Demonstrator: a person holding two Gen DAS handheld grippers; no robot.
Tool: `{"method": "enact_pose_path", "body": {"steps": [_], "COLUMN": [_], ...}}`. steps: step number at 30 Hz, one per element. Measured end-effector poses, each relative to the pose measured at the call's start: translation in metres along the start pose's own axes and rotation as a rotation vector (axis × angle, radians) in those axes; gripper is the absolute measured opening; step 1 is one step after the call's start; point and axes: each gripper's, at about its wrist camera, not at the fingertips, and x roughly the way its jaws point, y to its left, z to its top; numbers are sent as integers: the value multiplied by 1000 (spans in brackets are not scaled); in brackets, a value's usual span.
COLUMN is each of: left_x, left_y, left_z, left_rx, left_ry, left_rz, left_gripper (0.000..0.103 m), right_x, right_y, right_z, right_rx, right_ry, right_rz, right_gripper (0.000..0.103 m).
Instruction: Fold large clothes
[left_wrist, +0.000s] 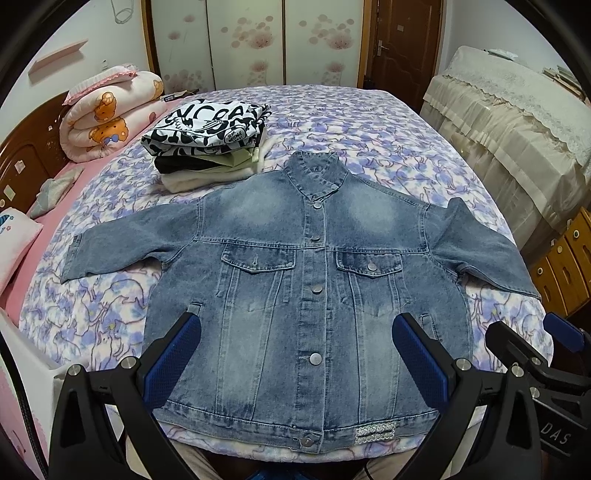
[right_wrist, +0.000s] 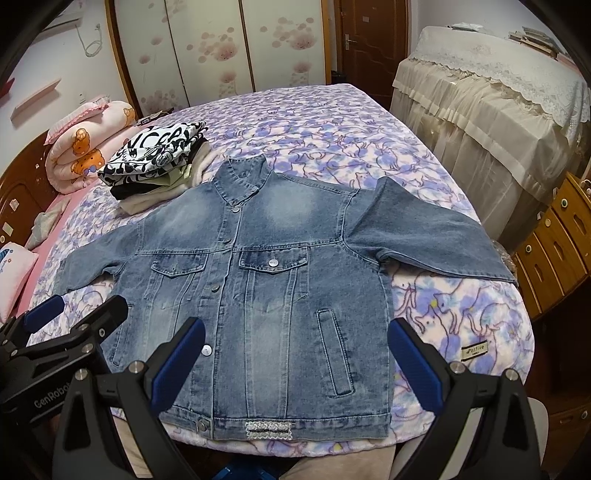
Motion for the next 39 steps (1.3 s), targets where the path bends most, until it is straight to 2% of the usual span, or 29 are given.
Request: {"method": "enact_pose_path", "body": {"steps": [39], "left_x": [7], "left_y": [6], "left_z": [3], "left_rx": [-3], "left_ry": [11], "left_rz": [11], "left_gripper": [102], "right_x": [1], "right_y": [3], "right_z": [-3], "right_rx": [11], "right_ry": [-11], "right_rz": [40], "right_gripper": [100]}}
